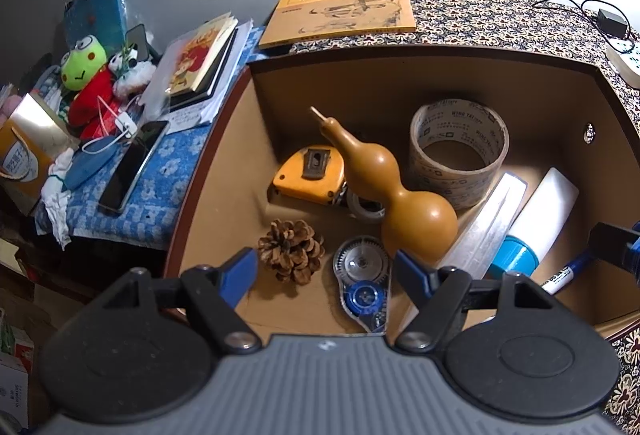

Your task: Organize rigid objects

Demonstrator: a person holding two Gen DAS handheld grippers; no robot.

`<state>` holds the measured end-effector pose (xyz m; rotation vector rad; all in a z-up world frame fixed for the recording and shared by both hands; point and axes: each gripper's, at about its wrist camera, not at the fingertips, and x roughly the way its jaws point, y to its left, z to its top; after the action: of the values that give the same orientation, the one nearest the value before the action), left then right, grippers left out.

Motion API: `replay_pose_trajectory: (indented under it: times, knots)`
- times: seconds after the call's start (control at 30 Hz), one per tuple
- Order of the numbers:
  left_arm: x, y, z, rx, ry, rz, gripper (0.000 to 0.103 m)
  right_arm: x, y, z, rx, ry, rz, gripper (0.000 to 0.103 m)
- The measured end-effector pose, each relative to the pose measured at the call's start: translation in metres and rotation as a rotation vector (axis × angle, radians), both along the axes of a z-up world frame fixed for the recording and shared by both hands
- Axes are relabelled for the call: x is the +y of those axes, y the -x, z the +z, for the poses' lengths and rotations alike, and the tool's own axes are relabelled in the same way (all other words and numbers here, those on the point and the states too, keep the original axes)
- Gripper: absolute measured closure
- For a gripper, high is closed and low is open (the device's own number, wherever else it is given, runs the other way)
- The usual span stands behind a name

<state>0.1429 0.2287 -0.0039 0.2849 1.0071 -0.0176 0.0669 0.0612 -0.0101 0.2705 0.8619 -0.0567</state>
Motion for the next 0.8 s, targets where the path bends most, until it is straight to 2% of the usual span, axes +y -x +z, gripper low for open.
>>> replay_pose_trajectory:
  times: [0.8]
  knots:
    - [-0.0003,0.0015,-0.0009,0.003,-0.005,-0.001,0.026,-0.0010,0.0002,-0.0007,0.002,-0.009,-0.010,0.076]
